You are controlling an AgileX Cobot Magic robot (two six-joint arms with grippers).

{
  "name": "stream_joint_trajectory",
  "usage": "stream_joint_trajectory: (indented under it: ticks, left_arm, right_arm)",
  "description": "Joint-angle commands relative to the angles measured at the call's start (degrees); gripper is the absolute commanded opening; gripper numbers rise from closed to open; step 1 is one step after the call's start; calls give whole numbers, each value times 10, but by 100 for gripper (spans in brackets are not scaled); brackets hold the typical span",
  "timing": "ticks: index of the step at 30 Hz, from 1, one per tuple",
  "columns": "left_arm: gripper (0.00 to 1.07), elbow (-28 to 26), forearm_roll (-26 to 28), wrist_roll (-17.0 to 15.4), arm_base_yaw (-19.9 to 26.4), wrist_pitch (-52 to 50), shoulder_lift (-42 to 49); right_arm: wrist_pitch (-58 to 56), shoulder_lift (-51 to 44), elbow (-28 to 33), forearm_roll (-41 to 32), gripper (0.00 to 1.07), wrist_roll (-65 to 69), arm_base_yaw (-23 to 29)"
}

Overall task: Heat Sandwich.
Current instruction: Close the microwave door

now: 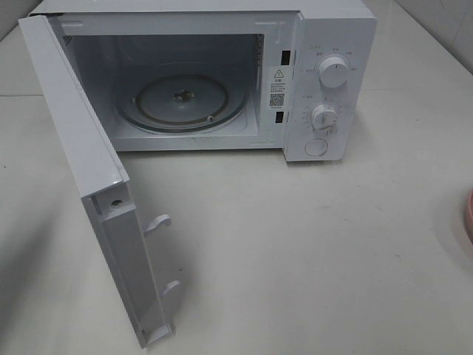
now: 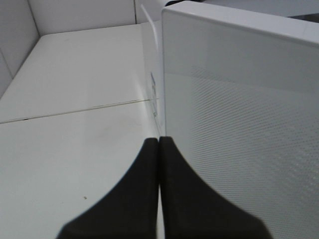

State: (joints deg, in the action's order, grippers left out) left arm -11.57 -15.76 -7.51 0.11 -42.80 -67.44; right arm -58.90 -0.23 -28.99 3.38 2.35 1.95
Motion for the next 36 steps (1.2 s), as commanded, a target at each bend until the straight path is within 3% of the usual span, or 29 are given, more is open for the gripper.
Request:
stream_joint_trajectory:
  ticks: [1, 10, 18, 25, 36]
  left_arm:
    - [0, 1, -32, -28, -2, -59, -32]
    - [0, -9, -48, -46, -13, -129, -102]
    - [0, -27, -19, -2, -91, -131, -140]
    - [0, -47, -1, 2, -132, -131, -164]
    - [0, -76, 88, 39, -219, -129, -195]
  right_arm:
    - [1, -16, 0, -3, 76, -3, -4]
    - [1, -16, 0, -3, 76, -3, -4]
    - [1, -16, 0, -3, 76, -3, -4]
    - [1, -16, 0, -3, 76, -3, -4]
    - [1, -16, 0, -3, 76, -3, -4]
